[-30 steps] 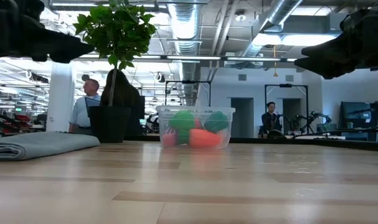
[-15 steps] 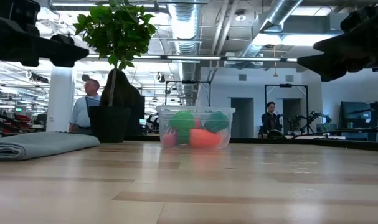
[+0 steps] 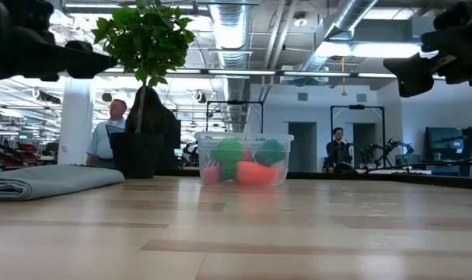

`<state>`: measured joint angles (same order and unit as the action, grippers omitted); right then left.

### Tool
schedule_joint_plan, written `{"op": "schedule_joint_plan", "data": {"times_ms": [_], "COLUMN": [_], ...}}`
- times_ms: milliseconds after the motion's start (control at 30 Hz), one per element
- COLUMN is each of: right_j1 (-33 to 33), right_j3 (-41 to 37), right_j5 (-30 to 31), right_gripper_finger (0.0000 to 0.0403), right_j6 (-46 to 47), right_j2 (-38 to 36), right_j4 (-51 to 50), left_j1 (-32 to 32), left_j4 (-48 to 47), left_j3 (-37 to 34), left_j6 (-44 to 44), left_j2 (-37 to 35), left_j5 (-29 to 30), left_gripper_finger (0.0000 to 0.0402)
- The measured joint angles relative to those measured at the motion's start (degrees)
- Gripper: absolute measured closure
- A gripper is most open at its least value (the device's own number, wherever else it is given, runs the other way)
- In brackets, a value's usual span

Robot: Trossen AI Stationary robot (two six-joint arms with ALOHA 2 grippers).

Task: Pick and placing Produce into tupperware
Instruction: Return to Home Position

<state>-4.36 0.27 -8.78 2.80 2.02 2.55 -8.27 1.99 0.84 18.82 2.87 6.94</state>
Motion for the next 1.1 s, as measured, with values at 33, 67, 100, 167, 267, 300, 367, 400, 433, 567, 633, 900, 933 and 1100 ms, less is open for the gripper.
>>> {"op": "schedule_joint_plan", "data": {"times_ms": [33,67,100,167,267,300,367,400,433,567,633,900,933,1100], "right_j1": [0.0,0.0,0.0,0.0,0.0,0.0,0.0,0.0,0.0,-0.2,-0.1,-0.1,-0.1,-0.1], "right_j3": [0.0,0.0,0.0,0.0,0.0,0.0,0.0,0.0,0.0,0.0,0.0,0.0,0.0,0.0], "right_j5": [0.0,0.0,0.0,0.0,0.0,0.0,0.0,0.0,0.0,0.0,-0.1,-0.1,-0.1,0.0], "right_gripper_finger": [0.0079,0.0079,0.0079,0.0079,0.0079,0.0079,0.0079,0.0079,0.0079,0.0079,0.0079,0.0079,0.0079,0.0079], "right_j6": [-0.1,-0.1,-0.1,-0.1,2.5,3.6,4.5,4.2,3.8,4.3,4.6,4.3,4.3,4.1], "right_j2": [0.0,0.0,0.0,0.0,0.0,0.0,0.0,0.0,0.0,0.2,0.2,0.2,0.2,0.2], "right_j4": [0.0,0.0,0.0,0.0,0.7,1.0,0.8,0.8,0.6,-0.4,-0.4,-0.4,-0.4,-0.4], "left_j1": [0.1,0.3,0.3,0.3,0.3,0.3,0.3,0.3,0.2,0.8,2.8,12.1,12.8,12.8], "left_j4": [0.2,0.3,0.5,0.6,0.6,0.5,0.7,0.7,0.1,-2.5,-2.7,-1.1,-1.1,0.9], "left_j3": [0.0,0.0,0.0,0.0,0.0,0.0,0.0,0.0,0.1,0.6,0.8,0.9,0.9,-0.3], "left_j6": [-0.5,-0.7,-0.8,-0.8,-0.8,-1.1,-1.4,-2.5,-3.8,0.0,-2.3,-5.2,-5.9,-9.6], "left_j2": [0.1,0.1,0.1,0.1,0.1,0.1,0.1,0.1,0.1,0.9,0.8,0.8,0.8,0.1], "left_j5": [1.7,2.8,3.7,4.3,4.1,4.0,4.0,3.9,3.0,-7.3,-7.2,-23.7,-23.4,-13.9], "left_gripper_finger": [0.0081,0.0081,0.0081,0.0081,0.0081,0.0081,0.0081,0.0081,0.0081,0.0081,0.0081,0.0081,0.0081,0.0081]}}
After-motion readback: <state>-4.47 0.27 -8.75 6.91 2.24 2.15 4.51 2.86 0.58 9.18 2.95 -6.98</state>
